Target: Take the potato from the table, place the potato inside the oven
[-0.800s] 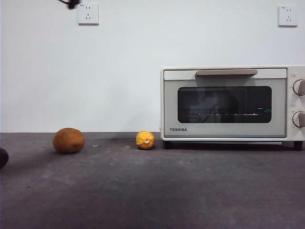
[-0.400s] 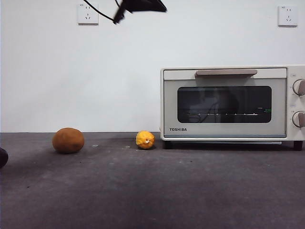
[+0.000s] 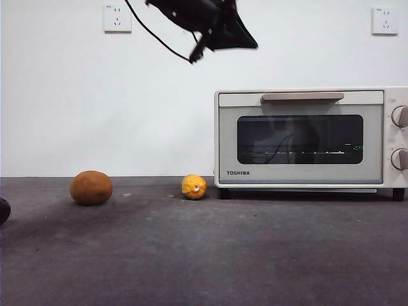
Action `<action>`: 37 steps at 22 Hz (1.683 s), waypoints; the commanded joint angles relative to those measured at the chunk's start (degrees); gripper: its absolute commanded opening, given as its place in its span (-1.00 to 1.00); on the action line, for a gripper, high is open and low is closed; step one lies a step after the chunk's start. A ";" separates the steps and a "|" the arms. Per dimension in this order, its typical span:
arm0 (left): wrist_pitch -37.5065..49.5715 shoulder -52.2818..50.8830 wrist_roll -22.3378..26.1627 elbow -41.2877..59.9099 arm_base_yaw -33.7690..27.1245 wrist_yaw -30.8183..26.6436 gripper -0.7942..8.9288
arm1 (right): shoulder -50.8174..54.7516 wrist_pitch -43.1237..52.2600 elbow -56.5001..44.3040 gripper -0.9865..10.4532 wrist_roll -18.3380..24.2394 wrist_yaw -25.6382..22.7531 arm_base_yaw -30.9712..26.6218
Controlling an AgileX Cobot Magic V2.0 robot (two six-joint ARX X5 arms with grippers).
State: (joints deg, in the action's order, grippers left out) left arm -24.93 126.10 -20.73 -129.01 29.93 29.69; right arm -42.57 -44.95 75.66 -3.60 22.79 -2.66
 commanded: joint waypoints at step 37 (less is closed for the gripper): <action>-7.23 7.96 20.33 -0.17 8.17 -18.82 -0.85 | -2.64 -1.73 0.68 -0.83 1.33 -0.31 3.15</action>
State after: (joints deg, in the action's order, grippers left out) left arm -29.56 131.44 -0.05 -129.95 38.57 11.53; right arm -45.25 -46.94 76.07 -2.94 22.52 0.40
